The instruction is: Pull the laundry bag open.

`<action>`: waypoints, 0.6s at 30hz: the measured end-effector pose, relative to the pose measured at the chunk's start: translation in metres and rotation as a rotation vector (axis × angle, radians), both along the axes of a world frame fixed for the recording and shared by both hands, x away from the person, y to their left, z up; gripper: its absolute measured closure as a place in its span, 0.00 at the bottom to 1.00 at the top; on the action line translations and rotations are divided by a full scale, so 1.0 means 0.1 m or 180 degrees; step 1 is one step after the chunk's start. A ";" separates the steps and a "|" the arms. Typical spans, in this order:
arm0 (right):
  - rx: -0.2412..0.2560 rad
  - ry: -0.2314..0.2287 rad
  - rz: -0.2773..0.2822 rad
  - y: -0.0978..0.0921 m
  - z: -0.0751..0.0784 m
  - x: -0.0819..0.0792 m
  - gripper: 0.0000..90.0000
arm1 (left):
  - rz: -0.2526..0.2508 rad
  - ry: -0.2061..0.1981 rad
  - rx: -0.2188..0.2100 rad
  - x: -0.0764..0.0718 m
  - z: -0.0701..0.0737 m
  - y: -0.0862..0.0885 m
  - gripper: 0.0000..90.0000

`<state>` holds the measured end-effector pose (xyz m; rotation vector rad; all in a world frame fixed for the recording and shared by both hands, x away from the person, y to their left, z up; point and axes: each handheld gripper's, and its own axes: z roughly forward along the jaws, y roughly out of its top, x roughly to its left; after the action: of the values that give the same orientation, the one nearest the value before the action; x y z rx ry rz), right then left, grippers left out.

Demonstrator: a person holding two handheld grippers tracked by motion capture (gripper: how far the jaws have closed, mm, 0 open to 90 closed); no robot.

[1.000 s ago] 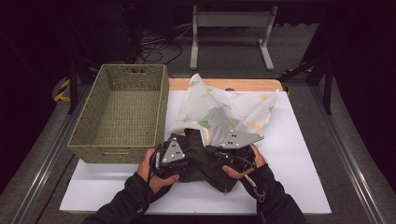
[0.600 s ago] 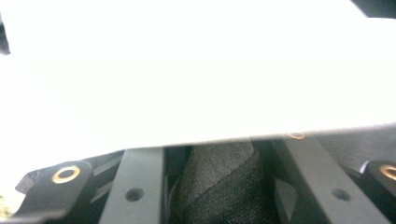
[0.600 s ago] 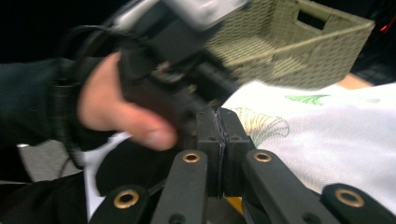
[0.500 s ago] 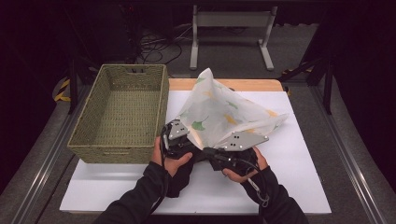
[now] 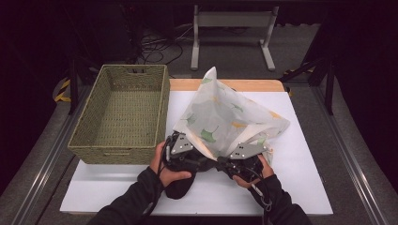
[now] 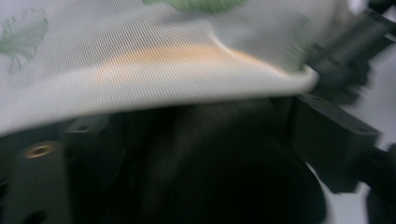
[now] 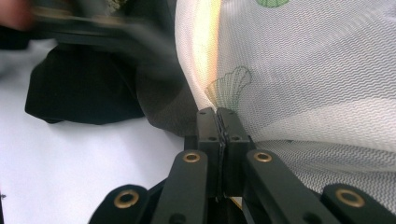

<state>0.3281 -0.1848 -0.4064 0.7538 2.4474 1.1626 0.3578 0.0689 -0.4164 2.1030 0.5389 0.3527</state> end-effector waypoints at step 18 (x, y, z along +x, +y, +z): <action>0.0059 0.0018 0.0107 -0.01 0.03 -0.06 0.99 | -0.0159 0.0261 0.0603 -0.26 -0.42 0.18 0.16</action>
<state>0.3218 -0.1857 -0.4030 0.7249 2.4660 1.1987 0.3320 0.0866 -0.4582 2.3177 0.5165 0.2997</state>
